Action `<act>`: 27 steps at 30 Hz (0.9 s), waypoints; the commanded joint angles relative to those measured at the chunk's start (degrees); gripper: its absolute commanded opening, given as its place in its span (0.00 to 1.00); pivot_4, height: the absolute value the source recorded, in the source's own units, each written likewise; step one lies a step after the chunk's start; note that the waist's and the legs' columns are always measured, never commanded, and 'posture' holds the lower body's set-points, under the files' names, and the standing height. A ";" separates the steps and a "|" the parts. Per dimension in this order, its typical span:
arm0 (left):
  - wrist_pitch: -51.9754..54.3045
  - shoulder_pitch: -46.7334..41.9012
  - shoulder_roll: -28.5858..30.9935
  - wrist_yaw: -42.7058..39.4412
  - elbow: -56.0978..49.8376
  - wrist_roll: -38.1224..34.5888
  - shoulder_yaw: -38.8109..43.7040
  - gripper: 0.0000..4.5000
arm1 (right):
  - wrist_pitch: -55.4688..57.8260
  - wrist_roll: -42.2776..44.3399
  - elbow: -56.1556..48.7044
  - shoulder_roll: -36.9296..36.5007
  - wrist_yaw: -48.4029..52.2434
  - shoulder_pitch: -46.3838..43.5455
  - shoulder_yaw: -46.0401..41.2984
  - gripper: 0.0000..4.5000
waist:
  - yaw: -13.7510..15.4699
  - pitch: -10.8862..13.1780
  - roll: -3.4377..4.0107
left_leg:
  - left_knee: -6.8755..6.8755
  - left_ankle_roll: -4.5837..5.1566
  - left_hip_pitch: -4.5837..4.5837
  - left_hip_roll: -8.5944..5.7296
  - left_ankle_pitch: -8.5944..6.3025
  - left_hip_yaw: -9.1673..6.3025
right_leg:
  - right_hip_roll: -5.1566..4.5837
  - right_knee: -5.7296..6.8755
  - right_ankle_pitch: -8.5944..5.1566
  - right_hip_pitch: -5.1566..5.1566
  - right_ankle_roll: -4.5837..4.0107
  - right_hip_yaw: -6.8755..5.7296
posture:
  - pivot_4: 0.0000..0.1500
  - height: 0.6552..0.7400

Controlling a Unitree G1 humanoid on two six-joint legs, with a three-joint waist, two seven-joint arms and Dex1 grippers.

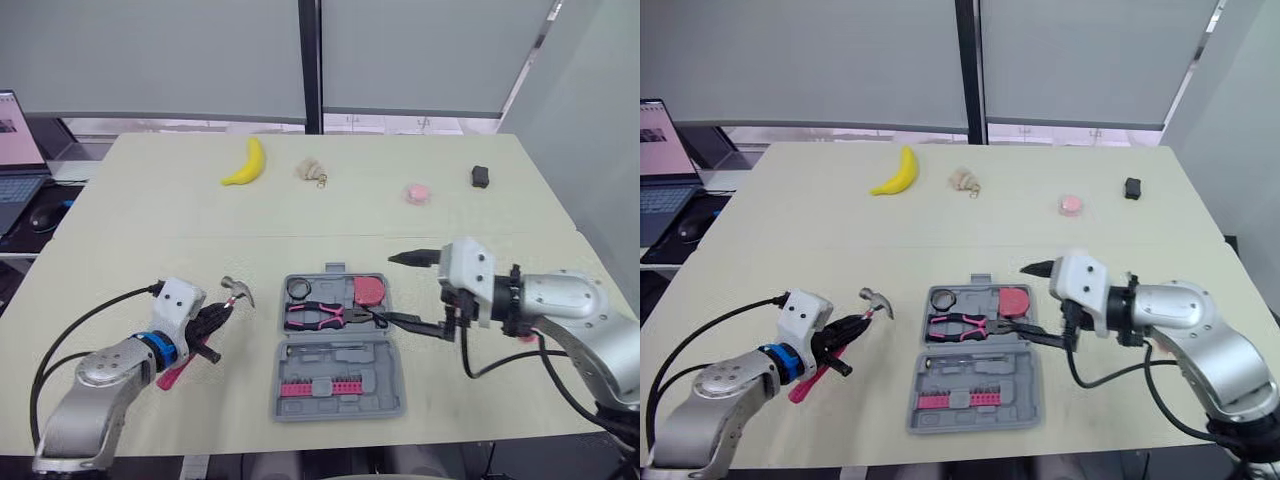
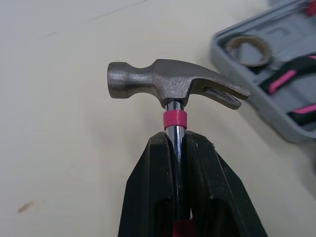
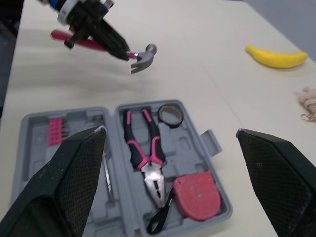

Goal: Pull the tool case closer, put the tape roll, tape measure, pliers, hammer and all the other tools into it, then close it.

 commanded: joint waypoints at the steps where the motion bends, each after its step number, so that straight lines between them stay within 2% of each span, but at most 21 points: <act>1: -4.55 -2.10 4.33 -11.28 -5.47 -2.36 -4.49 0.02 | -0.94 3.54 -2.69 -4.09 4.56 2.16 -5.69 1.00 | 0.05 0.01 0.03 | 0.00 0.00 0.01 0.01 0.00 0.02 | -0.03 -0.01 0.00 0.00 0.00 0.05 | 1.00 0.85; 5: -5.98 -6.22 6.00 -15.52 -6.00 0.09 -11.59 0.02 | -0.43 4.76 -3.80 -8.46 6.85 5.65 -8.80 1.00 | 0.02 0.02 0.05 | 0.01 0.01 0.04 -0.01 0.00 0.15 | -0.01 -0.01 0.01 0.01 0.02 0.07 | 1.00 0.85; 15: -8.64 -17.25 1.15 -17.29 -4.34 11.81 -31.40 0.02 | -0.17 4.92 -6.93 -14.62 10.10 17.66 -16.52 1.00 | -0.32 0.03 0.05 | 0.01 0.02 0.01 0.02 0.00 0.13 | 0.18 -0.01 -0.01 0.01 0.04 0.09 | 1.00 0.85; 19: -6.89 -21.56 -2.46 -16.35 -2.77 15.51 -36.14 0.02 | 0.05 6.16 -6.72 -15.75 11.58 19.06 -18.76 1.00 | -0.31 0.04 0.02 | 0.09 0.02 0.02 0.02 0.00 0.11 | 0.19 0.00 0.03 0.05 0.14 0.10 | 1.00 0.85; 27: 3.82 -25.50 -7.64 -14.78 -5.72 19.74 -44.27 0.02 | -0.28 6.60 -5.64 -17.58 13.50 18.80 -19.03 1.00 | -0.56 0.04 0.02 | 0.08 0.02 0.03 0.02 0.01 0.04 | 0.28 0.00 0.03 0.07 0.16 0.13 | 1.00 0.85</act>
